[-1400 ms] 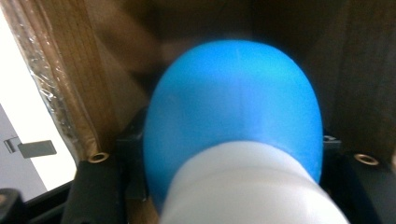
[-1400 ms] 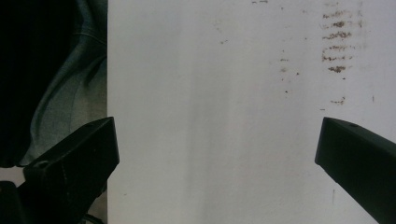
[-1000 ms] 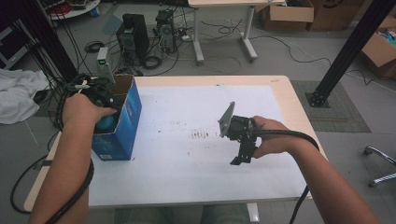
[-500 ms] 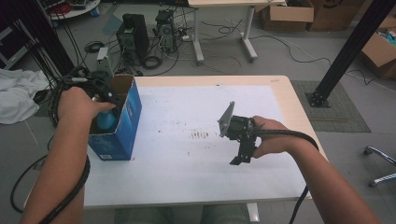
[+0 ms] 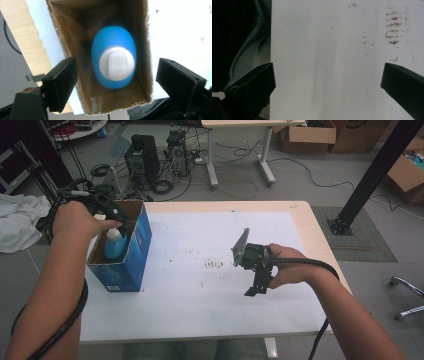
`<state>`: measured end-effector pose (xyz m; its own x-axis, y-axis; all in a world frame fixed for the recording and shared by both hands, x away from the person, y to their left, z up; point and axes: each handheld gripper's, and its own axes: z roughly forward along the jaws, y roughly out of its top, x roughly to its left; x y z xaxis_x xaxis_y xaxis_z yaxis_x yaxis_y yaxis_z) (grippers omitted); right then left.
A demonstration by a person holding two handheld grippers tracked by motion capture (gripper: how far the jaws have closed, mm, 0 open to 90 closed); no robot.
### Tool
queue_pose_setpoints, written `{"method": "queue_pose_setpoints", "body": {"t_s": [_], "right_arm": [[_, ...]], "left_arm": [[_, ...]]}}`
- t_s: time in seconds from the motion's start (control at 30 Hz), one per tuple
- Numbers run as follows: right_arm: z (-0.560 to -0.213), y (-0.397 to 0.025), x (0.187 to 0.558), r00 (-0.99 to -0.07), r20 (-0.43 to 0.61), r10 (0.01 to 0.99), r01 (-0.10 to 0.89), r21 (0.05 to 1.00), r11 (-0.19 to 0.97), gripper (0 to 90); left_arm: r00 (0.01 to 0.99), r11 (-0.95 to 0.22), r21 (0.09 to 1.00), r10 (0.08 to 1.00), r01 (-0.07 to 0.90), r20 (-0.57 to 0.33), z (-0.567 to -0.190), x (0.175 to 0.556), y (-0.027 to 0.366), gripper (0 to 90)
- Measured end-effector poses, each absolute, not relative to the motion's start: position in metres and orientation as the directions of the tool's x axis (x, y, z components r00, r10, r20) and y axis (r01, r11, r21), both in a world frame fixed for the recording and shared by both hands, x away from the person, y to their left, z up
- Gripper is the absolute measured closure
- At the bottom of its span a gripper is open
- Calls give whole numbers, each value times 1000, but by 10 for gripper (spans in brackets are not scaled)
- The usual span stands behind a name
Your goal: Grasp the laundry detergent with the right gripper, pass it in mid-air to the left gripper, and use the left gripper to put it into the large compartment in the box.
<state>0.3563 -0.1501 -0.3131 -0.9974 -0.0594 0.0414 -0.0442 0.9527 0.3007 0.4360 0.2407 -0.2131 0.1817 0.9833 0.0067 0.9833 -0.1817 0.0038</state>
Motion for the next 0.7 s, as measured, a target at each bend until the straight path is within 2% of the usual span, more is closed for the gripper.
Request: {"method": "queue_pose_setpoints", "body": {"t_s": [0.7], "right_arm": [[-311, -154, 355, -998, 39, -49, -35, 299, 954, 0]], "left_arm": [[290, -291, 55, 957, 955, 27, -176, 437, 203, 92]]}}
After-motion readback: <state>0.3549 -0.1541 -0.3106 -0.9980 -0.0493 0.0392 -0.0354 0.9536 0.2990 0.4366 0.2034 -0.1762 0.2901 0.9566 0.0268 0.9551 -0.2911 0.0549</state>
